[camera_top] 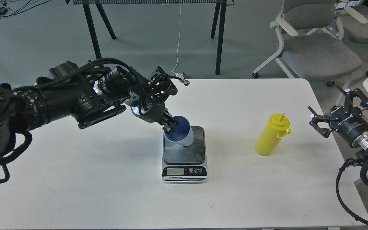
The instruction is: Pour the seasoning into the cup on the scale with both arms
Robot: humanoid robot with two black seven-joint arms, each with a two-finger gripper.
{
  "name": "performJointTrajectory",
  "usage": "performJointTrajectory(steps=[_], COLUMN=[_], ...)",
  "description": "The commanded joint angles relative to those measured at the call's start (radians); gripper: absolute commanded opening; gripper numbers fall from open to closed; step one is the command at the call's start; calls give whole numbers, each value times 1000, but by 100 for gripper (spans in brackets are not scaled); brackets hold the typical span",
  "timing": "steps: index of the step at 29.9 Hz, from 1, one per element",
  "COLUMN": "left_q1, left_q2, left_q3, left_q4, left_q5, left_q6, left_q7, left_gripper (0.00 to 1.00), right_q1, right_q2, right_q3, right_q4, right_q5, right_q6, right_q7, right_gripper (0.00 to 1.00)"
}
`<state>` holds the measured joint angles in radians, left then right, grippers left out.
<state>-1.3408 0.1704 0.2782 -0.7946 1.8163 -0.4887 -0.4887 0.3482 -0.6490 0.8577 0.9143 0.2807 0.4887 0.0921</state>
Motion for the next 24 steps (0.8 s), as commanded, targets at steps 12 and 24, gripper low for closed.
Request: performJointTrajectory(steps=[12, 24], left_q1=[-11, -81], left_q2=[6, 14], left_q3=[-17, -33], left_q4=[0, 24], left_q5=[-64, -219], left_q6=[0, 0], left_q7=[0, 0], left_gripper=[49, 90], right_q1=[-5, -3], right_q2=[9, 11], right_q3=[0, 1], right_q4=[-6, -8], right_q5=[0, 0], right_q6=[0, 0], right_q7=[0, -2], right_gripper=[99, 99])
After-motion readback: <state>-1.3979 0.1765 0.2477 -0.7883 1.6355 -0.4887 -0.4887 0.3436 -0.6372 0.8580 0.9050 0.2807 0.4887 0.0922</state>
